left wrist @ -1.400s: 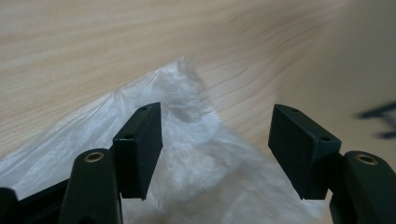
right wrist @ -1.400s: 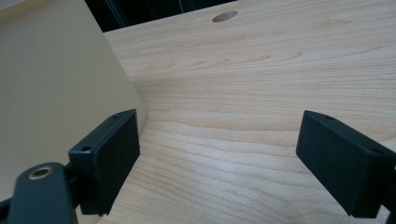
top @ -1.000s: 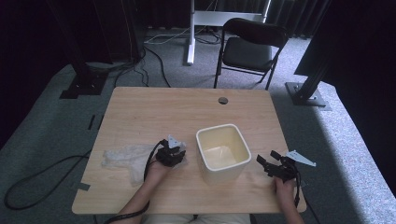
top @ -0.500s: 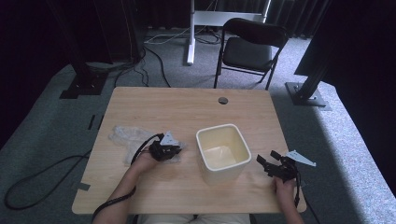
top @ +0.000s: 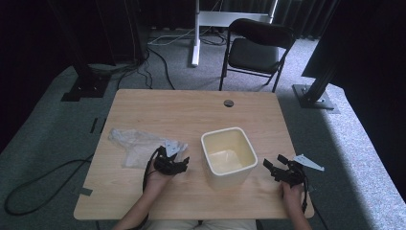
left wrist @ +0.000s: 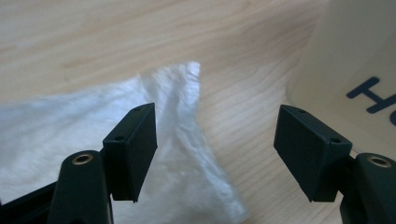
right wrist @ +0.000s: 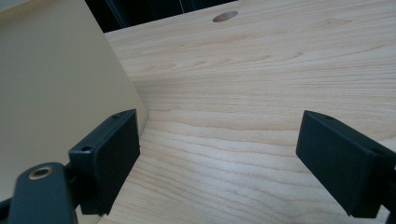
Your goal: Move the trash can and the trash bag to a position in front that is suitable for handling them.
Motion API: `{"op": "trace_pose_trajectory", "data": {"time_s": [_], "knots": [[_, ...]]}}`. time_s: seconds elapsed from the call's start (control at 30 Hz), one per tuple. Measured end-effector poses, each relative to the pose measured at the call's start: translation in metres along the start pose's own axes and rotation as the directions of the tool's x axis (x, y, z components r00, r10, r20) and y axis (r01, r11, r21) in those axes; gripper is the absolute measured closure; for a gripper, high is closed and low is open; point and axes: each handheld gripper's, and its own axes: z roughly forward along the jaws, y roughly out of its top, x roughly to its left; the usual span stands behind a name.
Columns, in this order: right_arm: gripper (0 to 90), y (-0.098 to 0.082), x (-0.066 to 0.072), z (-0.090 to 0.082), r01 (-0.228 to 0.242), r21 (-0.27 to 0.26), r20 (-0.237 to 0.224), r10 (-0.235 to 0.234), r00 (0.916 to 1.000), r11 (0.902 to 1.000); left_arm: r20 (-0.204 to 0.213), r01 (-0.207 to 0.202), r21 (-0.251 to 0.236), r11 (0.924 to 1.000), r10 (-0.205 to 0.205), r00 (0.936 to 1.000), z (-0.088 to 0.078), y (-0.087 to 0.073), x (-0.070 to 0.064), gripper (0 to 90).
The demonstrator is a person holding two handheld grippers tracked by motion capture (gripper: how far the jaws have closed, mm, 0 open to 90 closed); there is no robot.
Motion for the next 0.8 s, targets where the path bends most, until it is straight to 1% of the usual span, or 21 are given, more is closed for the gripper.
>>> {"op": "trace_pose_trajectory", "data": {"time_s": [0.03, 0.07, 0.1, 0.13, 0.17, 0.2, 0.23, 0.27, 0.3, 0.33, 0.4, 0.43, 0.47, 0.53, 0.57, 0.6, 0.63, 0.67, 0.7, 0.77, 0.8], "knots": [[12.9, 0.0, 0.0, 0.0, 0.0, 0.0, 0.0, 0.0, 1.0, 1.0, 0.028, 0.012, 0.02, 0.9997, -0.013, 0.9995, 0.004, -0.001, 0.0, 32.2], [12.9, 0.0, 0.0, 0.0, 0.0, -0.001, 0.0, 0.0, 1.0, 1.0, 0.01, 0.017, 0.034, 0.9993, -0.017, 0.9998, 0.008, -0.001, 0.0, 35.1], [12.9, 0.0, 0.0, 0.0, 0.001, -0.001, 0.001, -0.001, 1.0, 1.0, 0.003, 0.023, 0.037, 0.9991, -0.023, 0.9997, 0.011, -0.002, 0.001, 35.2], [13.4, 0.0, 0.0, 0.0, 0.003, -0.002, 0.0, -0.003, 1.0, 1.0, 0.013, 0.033, 0.047, 0.9984, -0.034, 0.9993, 0.015, -0.003, 0.002, 35.3], [13.5, 0.0, 0.0, 0.0, 0.004, -0.003, 0.001, -0.004, 1.0, 1.0, -0.006, 0.03, 0.054, 0.9981, -0.03, 0.9995, 0.017, -0.004, 0.002, 35.6], [13.5, 0.0, 0.0, 0.0, 0.004, -0.002, 0.0, -0.004, 1.0, 1.0, -0.026, 0.021, 0.058, 0.9981, -0.019, 0.9995, 0.019, -0.005, 0.002, 39.3], [13.5, 0.0, 0.0, 0.0, 0.005, -0.002, 0.0, -0.005, 1.0, 1.0, -0.019, 0.023, 0.064, 0.9977, -0.022, 0.9996, 0.021, -0.006, 0.004, 45.0], [13.5, 0.0, 0.0, 0.0, 0.004, -0.002, 0.0, -0.004, 1.0, 1.0, -0.019, 0.023, 0.064, 0.9977, -0.022, 0.9996, 0.021, -0.006, 0.004, 45.7], [13.5, 0.0, 0.0, 0.0, 0.004, -0.002, -0.001, -0.004, 1.0, 1.0, -0.02, 0.012, 0.055, 0.9984, -0.011, 0.9997, 0.022, -0.009, 0.006, 51.3], [13.5, 0.0, 0.0, 0.0, 0.005, -0.002, -0.001, -0.005, 1.0, 1.0, -0.016, 0.007, 0.056, 0.9984, -0.007, 0.9999, 0.021, -0.009, 0.008, 59.1], [13.5, 0.0, 0.0, 0.0, 0.005, -0.002, -0.001, -0.005, 1.0, 1.0, 0.0, -0.009, 0.054, 0.9985, 0.009, 1.0, 0.021, -0.009, 0.011, 69.4], [13.5, 0.0, 0.001, 0.0, 0.005, -0.001, 0.0, -0.005, 1.0, 1.0, 0.016, -0.027, 0.049, 0.9985, 0.026, 0.9995, 0.021, -0.009, 0.013, 74.1], [13.5, 0.0, 0.001, 0.0, 0.005, -0.002, 0.0, -0.005, 1.0, 1.0, 0.036, -0.042, 0.047, 0.998, 0.04, 0.9985, 0.02, -0.01, 0.014, 77.2], [13.5, 0.0, 0.001, 0.0, 0.005, -0.002, 0.0, -0.005, 1.0, 1.0, 0.036, -0.042, 0.047, 0.998, 0.04, 0.9985, 0.02, -0.01, 0.014, 79.4], [13.5, 0.0, 0.0, -0.001, 0.004, -0.002, -0.001, -0.004, 1.0, 1.0, 0.102, -0.113, 0.034, 0.9931, 0.109, 0.9889, 0.017, -0.014, 0.015, 82.2], [13.5, 0.0, 0.0, -0.001, 0.003, -0.003, -0.001, -0.003, 1.0, 1.0, 0.13, -0.147, 0.027, 0.9888, 0.142, 0.9813, 0.015, -0.016, 0.015, 82.2], [13.5, 0.0, 0.0, -0.001, 0.003, -0.001, -0.001, -0.003, 1.0, 1.0, 0.135, -0.165, 0.021, 0.986, 0.161, 0.9777, 0.012, -0.018, 0.015, 82.1], [13.5, 0.0, 0.0, 0.0, 0.003, -0.001, -0.001, -0.003, 1.0, 1.0, 0.15, -0.168, 0.032, 0.9853, 0.161, 0.9755, 0.009, -0.02, 0.017, 82.1], [13.5, 0.0, 0.0, 0.0, 0.003, -0.001, -0.001, -0.003, 1.0, 1.0, 0.165, -0.177, 0.039, 0.9834, 0.169, 0.9717, 0.005, -0.022, 0.018, 82.0], [13.5, 0.0, 0.0, 0.0, 0.004, -0.001, 0.0, -0.004, 1.0, 1.0, 0.165, -0.177, 0.039, 0.9834, 0.169, 0.9717, 0.005, -0.022, 0.018, 81.9], [13.5, 0.0, 0.0, -0.001, 0.003, -0.002, 0.0, -0.003, 1.0, 1.0, 0.193, -0.22, 0.05, 0.9743, 0.206, 0.9592, -0.007, -0.03, 0.021, 79.2]]}}
